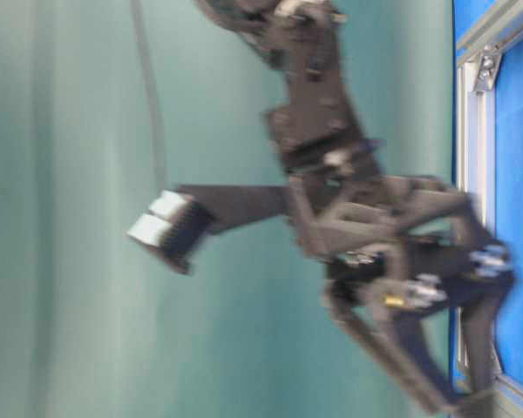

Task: Insert the wire through the string loop located on the left side.

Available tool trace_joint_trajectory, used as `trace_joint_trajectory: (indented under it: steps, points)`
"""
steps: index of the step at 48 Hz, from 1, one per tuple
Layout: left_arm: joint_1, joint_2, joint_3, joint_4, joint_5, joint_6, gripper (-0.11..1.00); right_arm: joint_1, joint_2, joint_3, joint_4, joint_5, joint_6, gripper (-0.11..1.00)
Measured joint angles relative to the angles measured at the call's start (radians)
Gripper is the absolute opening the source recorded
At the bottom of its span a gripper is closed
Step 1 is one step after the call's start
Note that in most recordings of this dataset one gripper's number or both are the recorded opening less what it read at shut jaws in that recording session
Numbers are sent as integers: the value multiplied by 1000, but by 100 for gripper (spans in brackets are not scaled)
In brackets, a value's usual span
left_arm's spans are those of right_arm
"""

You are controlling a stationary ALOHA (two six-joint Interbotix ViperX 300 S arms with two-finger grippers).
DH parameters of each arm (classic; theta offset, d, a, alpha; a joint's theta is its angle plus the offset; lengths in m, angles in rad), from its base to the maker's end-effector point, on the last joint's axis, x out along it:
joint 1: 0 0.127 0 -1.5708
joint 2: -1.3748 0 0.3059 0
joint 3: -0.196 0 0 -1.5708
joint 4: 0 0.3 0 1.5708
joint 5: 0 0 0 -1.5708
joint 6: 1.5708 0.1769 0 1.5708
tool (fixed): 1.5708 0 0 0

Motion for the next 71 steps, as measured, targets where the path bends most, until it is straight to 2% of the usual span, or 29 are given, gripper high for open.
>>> trace_joint_trajectory:
  steps: [18, 71]
  points:
    - [0, -89, -37, 0, 0, 8, 80, 0, -106, 0, 0, 87, 0, 94]
    - [15, -91, -40, 0, 17, 8, 80, 2, -106, 0, 0, 95, -2, 94]
